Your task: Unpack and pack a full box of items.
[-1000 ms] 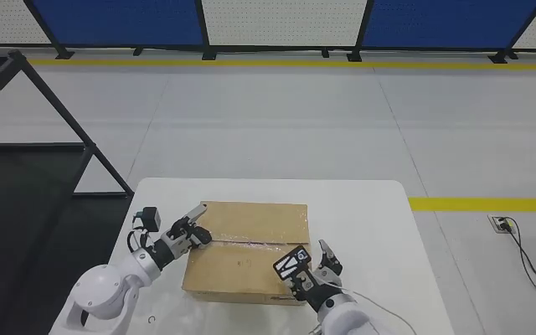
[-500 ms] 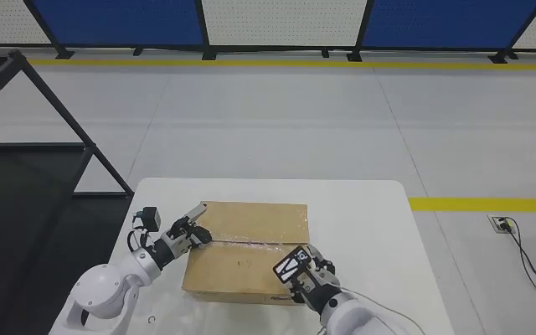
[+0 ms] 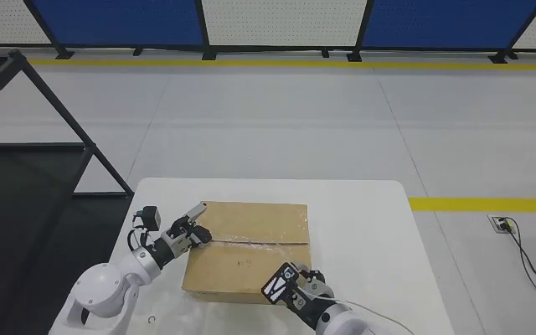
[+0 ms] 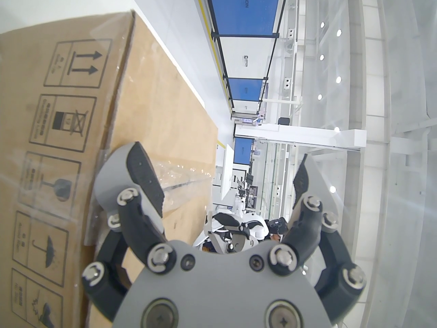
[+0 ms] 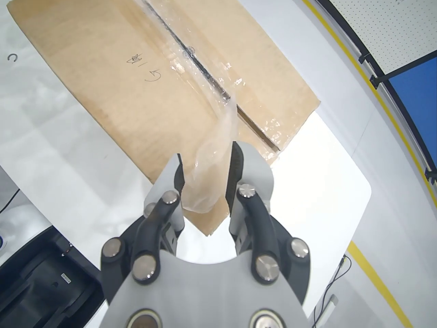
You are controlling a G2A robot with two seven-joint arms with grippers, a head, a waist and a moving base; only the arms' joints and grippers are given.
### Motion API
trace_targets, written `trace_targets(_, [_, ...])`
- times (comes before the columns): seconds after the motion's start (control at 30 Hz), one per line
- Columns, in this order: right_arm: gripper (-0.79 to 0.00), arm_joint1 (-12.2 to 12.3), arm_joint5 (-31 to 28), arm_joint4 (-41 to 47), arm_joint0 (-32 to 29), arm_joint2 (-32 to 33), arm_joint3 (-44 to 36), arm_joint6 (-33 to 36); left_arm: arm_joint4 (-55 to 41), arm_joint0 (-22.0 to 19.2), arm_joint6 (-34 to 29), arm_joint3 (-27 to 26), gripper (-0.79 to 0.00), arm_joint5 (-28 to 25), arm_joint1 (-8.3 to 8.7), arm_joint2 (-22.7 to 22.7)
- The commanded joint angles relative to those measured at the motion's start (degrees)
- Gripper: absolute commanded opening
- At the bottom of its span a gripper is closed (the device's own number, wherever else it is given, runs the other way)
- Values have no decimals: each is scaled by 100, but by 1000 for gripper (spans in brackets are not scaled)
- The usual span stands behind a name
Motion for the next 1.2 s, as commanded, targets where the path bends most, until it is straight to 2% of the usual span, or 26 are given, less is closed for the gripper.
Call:
trace_targets(0.0, [-397,-16,5,-72,-18,-29,0,0,-5,-5,-2,5,0,9,2,9])
trace_targets(0.27, [-323,-68,-78,-338,-110,-87,-26,114,-10,-34,0,36,0,-1,11,36])
trace_targets(0.33, [-336,-85,-43,-398,-123,-87,-32,173,-21,-42,2,36,0,-1,12,46])
trace_targets(0.43, [-406,-113,29,-477,-141,-81,-23,220,-25,-46,9,40,0,-18,15,55])
trace_targets(0.47, [-499,-121,37,-495,-142,-72,-13,219,-26,-46,10,41,0,-21,16,57])
trace_targets(0.5, [-662,-129,41,-498,-144,-59,-5,208,-27,-46,12,42,0,-23,17,59])
trace_targets(0.53, [-785,-135,41,-506,-146,-37,4,199,-29,-45,12,43,0,-25,19,60])
trace_targets(0.83, [-785,-218,325,-125,-107,315,19,37,-64,-17,19,39,0,-36,30,56])
trace_targets(1.17, [-785,-336,356,1277,543,900,533,505,-112,51,33,-6,0,-62,44,33])
